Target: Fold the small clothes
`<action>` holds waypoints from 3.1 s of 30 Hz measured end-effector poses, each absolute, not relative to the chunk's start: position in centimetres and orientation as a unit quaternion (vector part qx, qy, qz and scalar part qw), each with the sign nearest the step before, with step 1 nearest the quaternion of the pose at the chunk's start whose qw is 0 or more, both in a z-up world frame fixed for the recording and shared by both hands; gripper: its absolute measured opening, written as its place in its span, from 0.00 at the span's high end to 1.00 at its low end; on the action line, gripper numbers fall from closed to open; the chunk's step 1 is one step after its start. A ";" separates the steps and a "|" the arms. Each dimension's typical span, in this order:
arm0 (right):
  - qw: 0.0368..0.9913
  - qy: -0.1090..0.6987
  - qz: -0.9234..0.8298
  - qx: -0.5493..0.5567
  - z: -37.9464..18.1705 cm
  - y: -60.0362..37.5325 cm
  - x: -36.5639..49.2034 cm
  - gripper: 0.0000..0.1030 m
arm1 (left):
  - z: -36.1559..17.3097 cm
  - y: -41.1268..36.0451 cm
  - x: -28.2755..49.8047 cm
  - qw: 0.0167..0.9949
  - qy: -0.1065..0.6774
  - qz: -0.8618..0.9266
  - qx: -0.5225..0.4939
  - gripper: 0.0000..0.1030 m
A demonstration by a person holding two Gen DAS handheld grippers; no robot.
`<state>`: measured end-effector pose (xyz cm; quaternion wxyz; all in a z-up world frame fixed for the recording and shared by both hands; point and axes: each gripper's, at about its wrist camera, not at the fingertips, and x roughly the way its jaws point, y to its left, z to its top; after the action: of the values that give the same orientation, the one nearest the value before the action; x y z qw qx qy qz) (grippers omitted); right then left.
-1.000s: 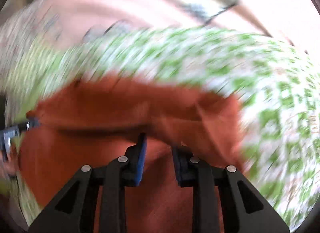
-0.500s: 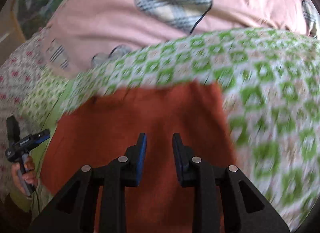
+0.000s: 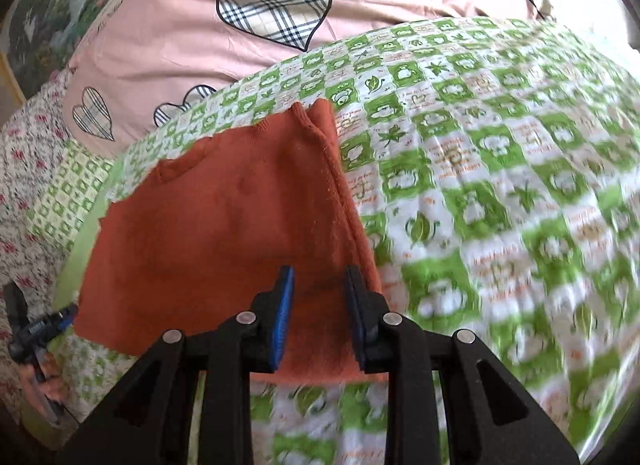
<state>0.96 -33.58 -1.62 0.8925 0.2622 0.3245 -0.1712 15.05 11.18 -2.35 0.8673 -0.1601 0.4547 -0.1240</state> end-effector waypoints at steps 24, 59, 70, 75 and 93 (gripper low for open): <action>0.904 0.310 -0.076 0.284 -2.1 -25.3 0.5 0.70 | -5.6 9.4 17.6 0.862 0.407 -0.043 -0.297 0.38; 0.836 0.377 0.096 0.386 -4.0 -31.5 19.4 0.37 | -1.3 -13.2 16.2 0.891 0.366 -0.268 -0.026 0.91; 0.892 0.325 0.081 0.305 2.5 -33.1 18.1 0.86 | 2.7 -17.8 14.9 0.884 0.329 -0.331 -0.023 0.90; 0.891 0.347 0.015 0.292 1.3 -37.0 15.2 0.86 | 0.6 -23.0 15.0 0.859 0.355 -0.368 -0.018 0.89; 0.887 0.380 -0.057 0.255 -1.6 -40.8 11.7 0.76 | -2.1 -24.4 14.5 0.810 0.422 -0.407 -0.021 0.48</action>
<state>11.70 -40.75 -1.59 0.8873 0.2551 0.3799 -0.0572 14.53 -24.35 -2.10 0.8095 -0.0214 0.4222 -0.4073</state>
